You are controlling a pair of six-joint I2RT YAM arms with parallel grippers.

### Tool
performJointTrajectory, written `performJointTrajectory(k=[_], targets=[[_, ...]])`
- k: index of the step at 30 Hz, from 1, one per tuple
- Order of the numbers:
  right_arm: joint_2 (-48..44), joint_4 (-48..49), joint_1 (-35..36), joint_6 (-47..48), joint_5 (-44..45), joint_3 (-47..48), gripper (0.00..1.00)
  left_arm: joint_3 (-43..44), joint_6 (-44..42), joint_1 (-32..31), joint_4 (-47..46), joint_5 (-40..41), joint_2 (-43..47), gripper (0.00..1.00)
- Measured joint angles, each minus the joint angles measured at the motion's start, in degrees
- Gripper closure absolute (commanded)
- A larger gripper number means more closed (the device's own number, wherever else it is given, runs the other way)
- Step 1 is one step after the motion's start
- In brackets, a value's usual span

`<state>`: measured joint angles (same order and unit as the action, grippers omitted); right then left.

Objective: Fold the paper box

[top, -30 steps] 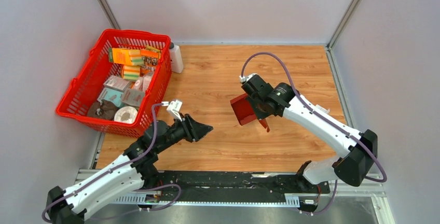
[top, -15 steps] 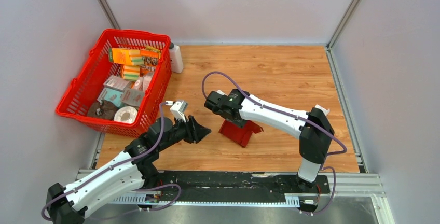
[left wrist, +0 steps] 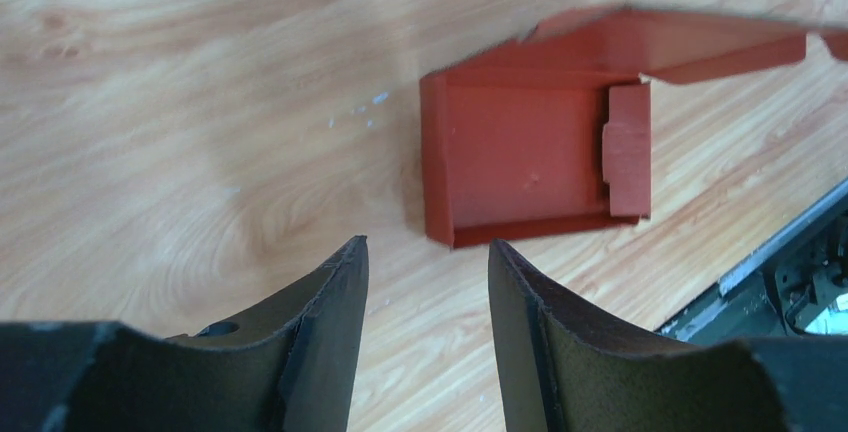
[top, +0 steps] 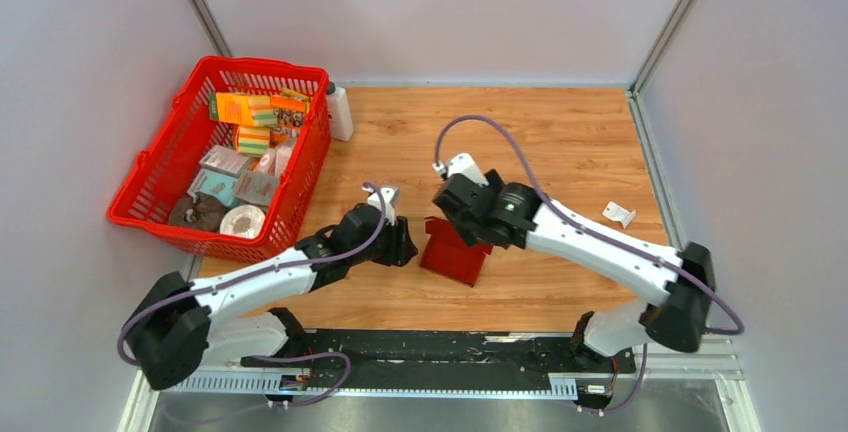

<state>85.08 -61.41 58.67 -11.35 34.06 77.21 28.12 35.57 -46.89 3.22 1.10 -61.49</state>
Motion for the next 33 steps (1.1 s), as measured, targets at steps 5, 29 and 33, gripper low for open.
performJointTrajectory(k=[5, 29, 33], targets=[[-15.58, 1.60, -0.07, -17.49, -0.66, -9.97, 0.29, 6.49, -1.51, -0.94, -1.62, 0.07, -9.75, 0.48], [-23.98, 38.40, -0.63, -43.30, -10.71, -46.01, 0.58, 10.64, -2.38, -7.37, -3.13, 12.39, -24.17, 0.69], [-22.16, 39.10, -0.63, -45.22, -10.12, -46.34, 0.59, 10.71, -1.46, -9.25, -3.34, 15.63, -24.52, 0.78]])
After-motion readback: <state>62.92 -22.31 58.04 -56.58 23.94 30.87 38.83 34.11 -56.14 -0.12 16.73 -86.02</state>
